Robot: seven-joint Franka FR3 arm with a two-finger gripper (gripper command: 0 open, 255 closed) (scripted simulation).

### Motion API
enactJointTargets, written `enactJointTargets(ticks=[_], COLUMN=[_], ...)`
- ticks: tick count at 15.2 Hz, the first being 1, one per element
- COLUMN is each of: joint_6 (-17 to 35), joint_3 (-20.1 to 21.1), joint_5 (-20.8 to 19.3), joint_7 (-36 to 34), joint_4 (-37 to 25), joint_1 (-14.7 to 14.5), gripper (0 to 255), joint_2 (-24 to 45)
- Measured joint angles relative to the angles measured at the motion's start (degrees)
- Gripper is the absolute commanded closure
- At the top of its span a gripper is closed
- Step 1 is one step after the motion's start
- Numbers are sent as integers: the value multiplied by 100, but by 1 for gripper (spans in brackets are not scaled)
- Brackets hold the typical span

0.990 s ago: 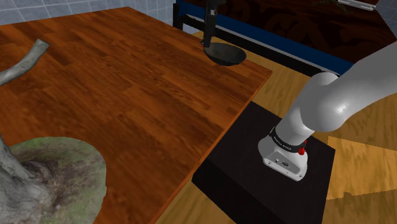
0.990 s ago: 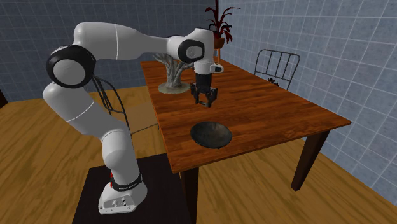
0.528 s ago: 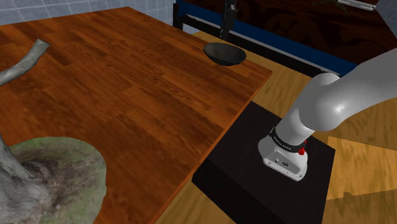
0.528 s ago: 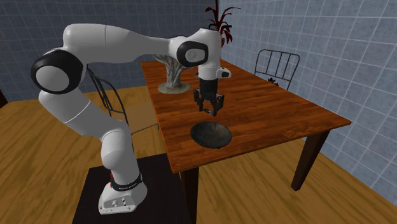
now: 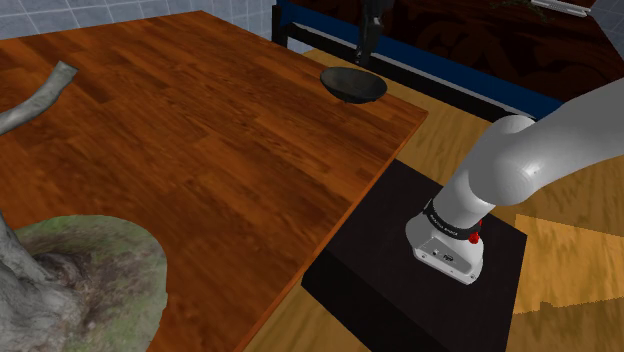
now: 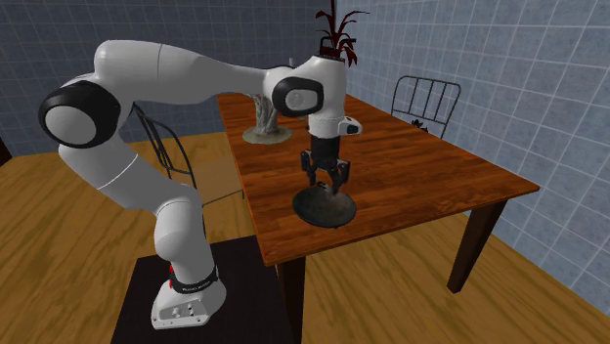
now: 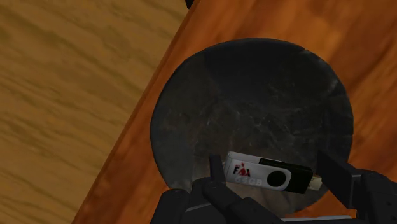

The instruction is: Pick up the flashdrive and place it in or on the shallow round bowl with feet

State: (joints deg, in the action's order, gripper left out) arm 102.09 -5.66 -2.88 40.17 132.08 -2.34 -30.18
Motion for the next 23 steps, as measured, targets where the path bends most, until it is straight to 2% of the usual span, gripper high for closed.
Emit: enactJointTargets(ticks=[9, 15, 16, 23], joint_6=[708, 781, 781, 693], joint_3=[-30, -36, -36, -36], joint_5=[-20, -25, -25, -25], joint_7=[-1, 3, 3, 9], joint_4=[652, 718, 718, 645], joint_1=[10, 13, 13, 15], gripper=[255, 255, 0, 0], joint_2=[57, 61, 61, 44])
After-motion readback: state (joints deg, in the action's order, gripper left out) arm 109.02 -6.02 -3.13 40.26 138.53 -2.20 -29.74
